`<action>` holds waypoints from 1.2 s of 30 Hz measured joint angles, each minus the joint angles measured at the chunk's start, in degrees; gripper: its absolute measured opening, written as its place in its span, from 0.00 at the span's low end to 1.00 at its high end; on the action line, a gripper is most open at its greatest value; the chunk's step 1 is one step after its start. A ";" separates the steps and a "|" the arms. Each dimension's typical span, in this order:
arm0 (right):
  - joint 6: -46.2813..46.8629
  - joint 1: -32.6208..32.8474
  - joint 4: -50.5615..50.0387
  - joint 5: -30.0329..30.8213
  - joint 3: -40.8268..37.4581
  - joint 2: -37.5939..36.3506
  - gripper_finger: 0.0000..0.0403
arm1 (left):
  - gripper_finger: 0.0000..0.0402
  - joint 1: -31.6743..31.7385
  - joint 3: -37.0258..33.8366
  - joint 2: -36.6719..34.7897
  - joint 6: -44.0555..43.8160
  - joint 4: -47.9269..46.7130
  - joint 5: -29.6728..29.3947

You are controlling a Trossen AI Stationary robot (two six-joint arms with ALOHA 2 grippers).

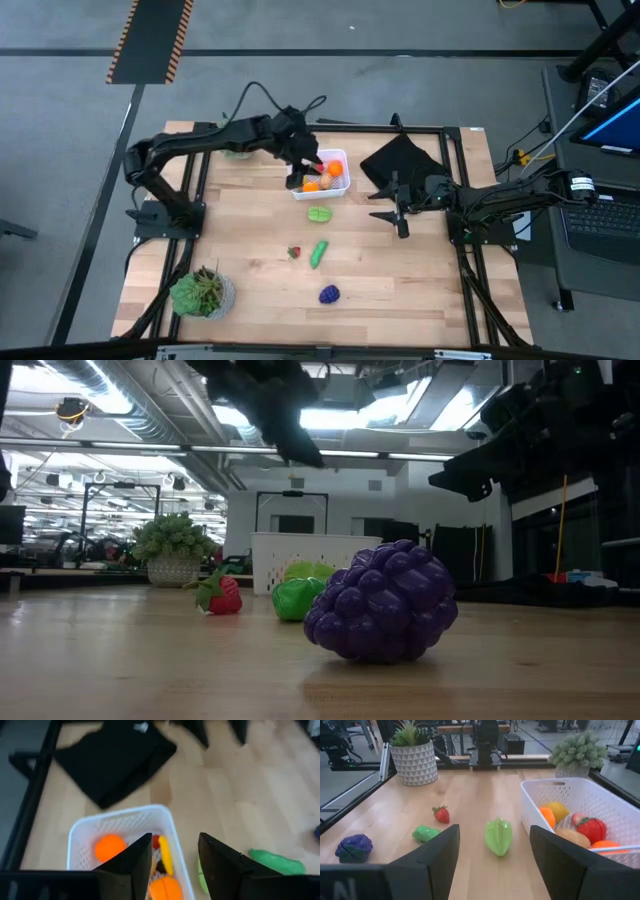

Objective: Pick and placing Produce into tupperware
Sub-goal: Put the star fruit into the white bin

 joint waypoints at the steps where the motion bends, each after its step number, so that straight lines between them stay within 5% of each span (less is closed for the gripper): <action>1: -0.04 0.00 -0.16 0.00 0.00 0.02 0.60 | 0.37 -0.03 -1.17 -0.99 0.08 1.27 0.63; 14: -0.28 0.00 -0.12 0.01 0.00 0.00 0.60 | 0.34 -5.26 -28.33 -19.02 -8.27 26.01 -1.16; 31: -0.37 0.00 0.90 0.04 0.00 0.00 0.60 | 0.28 -7.24 -46.04 -40.12 -8.22 36.18 -6.37; 36: -0.15 0.49 1.16 0.05 0.01 0.01 0.60 | 0.24 -7.19 -52.82 -42.10 -10.48 44.99 -0.55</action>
